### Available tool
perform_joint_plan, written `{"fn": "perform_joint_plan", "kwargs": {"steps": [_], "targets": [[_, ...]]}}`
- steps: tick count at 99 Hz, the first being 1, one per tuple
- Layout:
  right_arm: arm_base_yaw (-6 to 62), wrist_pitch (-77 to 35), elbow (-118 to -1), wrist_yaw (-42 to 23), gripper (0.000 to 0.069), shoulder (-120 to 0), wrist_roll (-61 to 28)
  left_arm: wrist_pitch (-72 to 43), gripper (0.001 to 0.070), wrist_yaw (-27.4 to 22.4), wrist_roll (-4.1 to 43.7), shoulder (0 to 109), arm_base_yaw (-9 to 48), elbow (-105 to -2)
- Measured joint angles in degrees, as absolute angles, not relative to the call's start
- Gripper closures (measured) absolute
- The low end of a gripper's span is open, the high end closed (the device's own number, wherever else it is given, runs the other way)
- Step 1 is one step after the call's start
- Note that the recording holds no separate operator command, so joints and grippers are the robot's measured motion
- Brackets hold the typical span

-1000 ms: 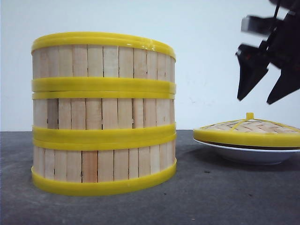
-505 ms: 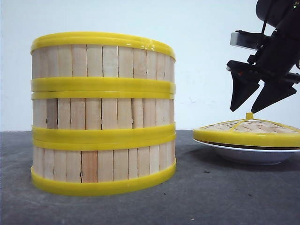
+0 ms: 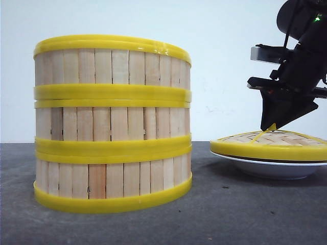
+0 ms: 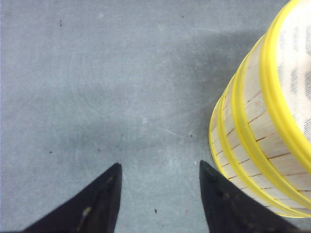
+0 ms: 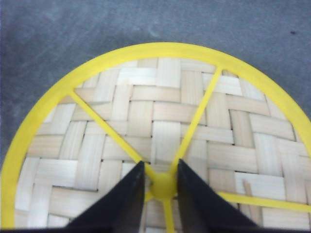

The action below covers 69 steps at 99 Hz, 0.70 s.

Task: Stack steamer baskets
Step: 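Lower the right gripper onto the lid's yellow knob and grasp it, then lift the woven lid off the plate and lower it onto the stack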

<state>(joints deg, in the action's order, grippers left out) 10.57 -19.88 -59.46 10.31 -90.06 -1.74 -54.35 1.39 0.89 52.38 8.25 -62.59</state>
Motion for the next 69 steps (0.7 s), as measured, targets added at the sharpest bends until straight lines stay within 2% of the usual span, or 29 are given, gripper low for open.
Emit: {"fn": "perform_joint_plan", "kwargs": {"steps": [17, 30, 69], "targets": [[10.57, -19.97, -59.66, 10.28, 0.0631, -90.06, -1.76, -54.35, 0.0410, 1.39, 0.89, 52.38, 8.25, -62.59], [10.57, -25.82, -63.37, 10.35, 0.0631, -90.06, -1.74, -54.35, 0.0410, 1.39, 0.89, 52.38, 8.25, -62.59], [16.10, -41.21, -88.44, 10.87, 0.0633, -89.49, -1.96, -54.35, 0.0410, 1.39, 0.89, 52.38, 8.25, -62.59]]}}
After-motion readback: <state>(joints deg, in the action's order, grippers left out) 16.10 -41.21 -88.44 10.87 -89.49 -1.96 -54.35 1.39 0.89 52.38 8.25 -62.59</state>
